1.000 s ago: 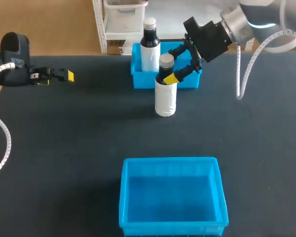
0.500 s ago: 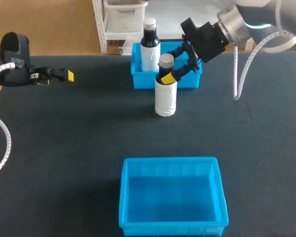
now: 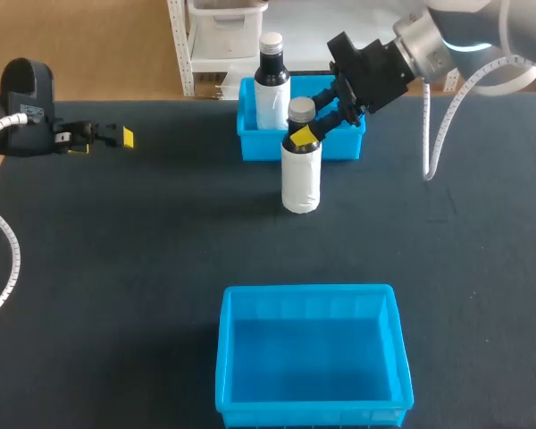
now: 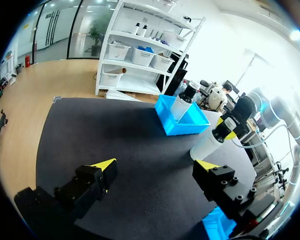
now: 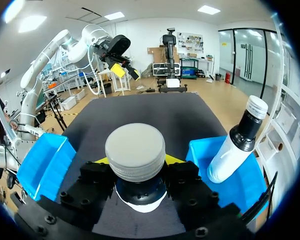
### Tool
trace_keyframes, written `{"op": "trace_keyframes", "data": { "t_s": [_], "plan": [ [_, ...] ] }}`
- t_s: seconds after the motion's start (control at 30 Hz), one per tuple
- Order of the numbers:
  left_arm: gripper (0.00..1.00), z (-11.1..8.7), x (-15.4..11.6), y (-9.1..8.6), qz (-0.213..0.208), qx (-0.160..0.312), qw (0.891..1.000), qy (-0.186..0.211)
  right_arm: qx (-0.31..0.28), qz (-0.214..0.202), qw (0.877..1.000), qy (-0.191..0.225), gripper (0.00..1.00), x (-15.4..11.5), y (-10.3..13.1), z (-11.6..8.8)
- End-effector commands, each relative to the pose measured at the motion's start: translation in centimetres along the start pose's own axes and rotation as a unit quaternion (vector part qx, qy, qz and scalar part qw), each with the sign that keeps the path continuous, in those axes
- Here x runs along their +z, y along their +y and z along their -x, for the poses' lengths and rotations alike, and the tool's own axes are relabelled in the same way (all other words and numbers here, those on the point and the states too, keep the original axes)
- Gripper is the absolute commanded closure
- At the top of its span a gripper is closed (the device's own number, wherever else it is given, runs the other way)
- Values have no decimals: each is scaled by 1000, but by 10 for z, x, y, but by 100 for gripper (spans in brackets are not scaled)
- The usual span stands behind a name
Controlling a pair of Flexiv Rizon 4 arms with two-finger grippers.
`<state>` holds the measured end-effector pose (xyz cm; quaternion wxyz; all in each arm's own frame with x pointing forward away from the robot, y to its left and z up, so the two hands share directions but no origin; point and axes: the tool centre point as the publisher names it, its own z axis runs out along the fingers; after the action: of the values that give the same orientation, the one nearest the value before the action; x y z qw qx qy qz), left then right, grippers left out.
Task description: Pick up the bottle, and place it in the far bin if it is heavy, or in the near bin if it is light.
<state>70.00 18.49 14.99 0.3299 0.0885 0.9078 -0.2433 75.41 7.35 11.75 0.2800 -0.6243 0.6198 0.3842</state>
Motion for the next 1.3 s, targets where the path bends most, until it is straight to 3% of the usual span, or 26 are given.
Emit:
{"op": "trace_keyframes", "data": {
  "t_s": [0.03,0.47,0.93,1.03,1.2,1.3],
  "plan": [
    [0,0,0,0,0,0,1000,0,0,0,1000,0,55,-1,2,-1],
    [0,0,0,0,0,0,1000,0,-5,-21,1000,1,56,-26,9,4],
    [0,0,0,0,0,0,1000,0,8,-77,997,7,57,-101,27,0],
    [0,0,0,0,0,0,1000,0,16,-88,996,7,68,-119,32,-3],
    [0,0,0,0,0,0,1000,0,24,-106,994,13,62,-144,42,-7],
    [0,0,0,0,0,0,1000,0,30,-116,993,17,63,-159,50,-10]
  ]
}}
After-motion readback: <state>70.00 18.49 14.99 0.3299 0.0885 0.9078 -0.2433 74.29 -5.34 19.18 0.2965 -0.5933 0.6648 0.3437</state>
